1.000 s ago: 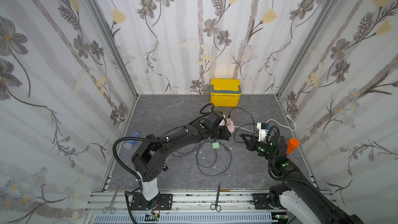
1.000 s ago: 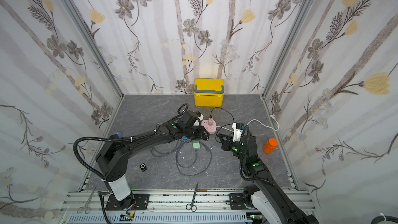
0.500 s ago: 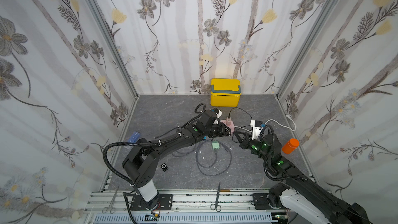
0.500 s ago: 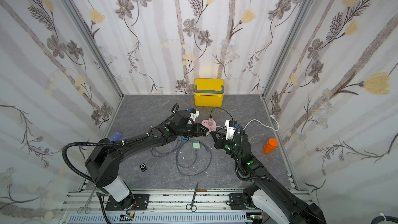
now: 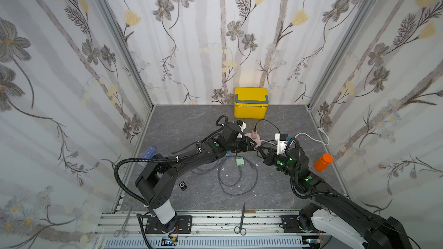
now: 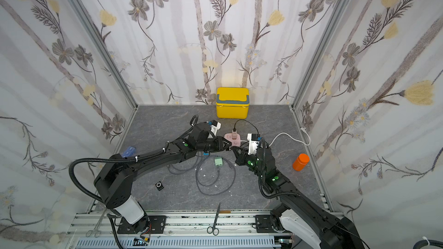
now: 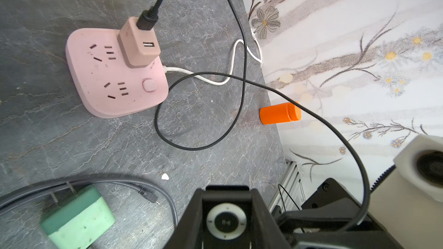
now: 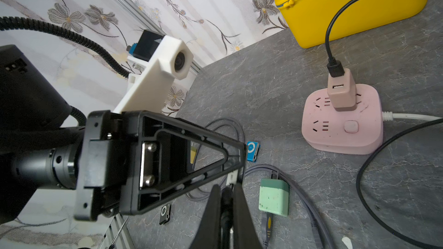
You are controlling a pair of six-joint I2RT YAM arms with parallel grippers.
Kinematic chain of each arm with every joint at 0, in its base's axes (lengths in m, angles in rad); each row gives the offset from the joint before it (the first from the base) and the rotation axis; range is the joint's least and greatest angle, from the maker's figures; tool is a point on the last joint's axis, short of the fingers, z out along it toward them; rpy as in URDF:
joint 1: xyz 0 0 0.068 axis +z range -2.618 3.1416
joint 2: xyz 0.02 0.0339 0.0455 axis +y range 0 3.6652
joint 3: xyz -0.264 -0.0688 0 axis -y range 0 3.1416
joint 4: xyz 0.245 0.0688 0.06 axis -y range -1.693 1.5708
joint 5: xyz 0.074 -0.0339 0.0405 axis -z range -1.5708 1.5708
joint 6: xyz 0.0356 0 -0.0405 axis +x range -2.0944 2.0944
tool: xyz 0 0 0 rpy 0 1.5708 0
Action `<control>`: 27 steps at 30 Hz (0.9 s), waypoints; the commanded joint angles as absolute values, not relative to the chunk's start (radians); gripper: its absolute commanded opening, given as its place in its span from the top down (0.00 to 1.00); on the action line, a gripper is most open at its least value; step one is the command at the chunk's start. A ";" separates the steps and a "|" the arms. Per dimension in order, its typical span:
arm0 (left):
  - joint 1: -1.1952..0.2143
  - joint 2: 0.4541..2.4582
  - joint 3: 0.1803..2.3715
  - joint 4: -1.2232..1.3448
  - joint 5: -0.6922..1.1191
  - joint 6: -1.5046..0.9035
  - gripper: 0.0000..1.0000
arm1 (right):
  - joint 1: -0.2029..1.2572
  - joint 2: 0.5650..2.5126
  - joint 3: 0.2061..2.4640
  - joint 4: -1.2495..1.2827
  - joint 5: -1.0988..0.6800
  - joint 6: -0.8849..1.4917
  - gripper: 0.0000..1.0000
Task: Charge mp3
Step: Insert the charging cable into the MP3 player.
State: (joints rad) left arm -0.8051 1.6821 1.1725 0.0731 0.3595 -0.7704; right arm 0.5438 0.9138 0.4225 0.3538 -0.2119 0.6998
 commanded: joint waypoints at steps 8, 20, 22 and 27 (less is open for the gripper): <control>-0.805 1.674 1.168 0.123 0.370 -0.784 0.89 | 0.545 0.932 0.406 0.438 -0.222 0.722 1.00; -0.818 1.686 1.181 0.115 0.370 -0.776 0.89 | 0.546 0.960 0.405 0.461 -0.238 0.741 1.00; -0.818 1.682 1.181 0.115 0.363 -0.778 0.89 | 0.546 0.966 0.405 0.459 -0.238 0.744 1.00; -0.819 1.670 1.180 0.118 0.344 -0.782 0.90 | 0.548 0.976 0.397 0.452 -0.236 0.744 1.00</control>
State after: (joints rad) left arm -0.8127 1.6821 1.1717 0.0685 0.3256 -0.7818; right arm 0.5442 0.9699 0.4046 0.4381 -0.2142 0.7353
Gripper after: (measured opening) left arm 0.302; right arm 0.069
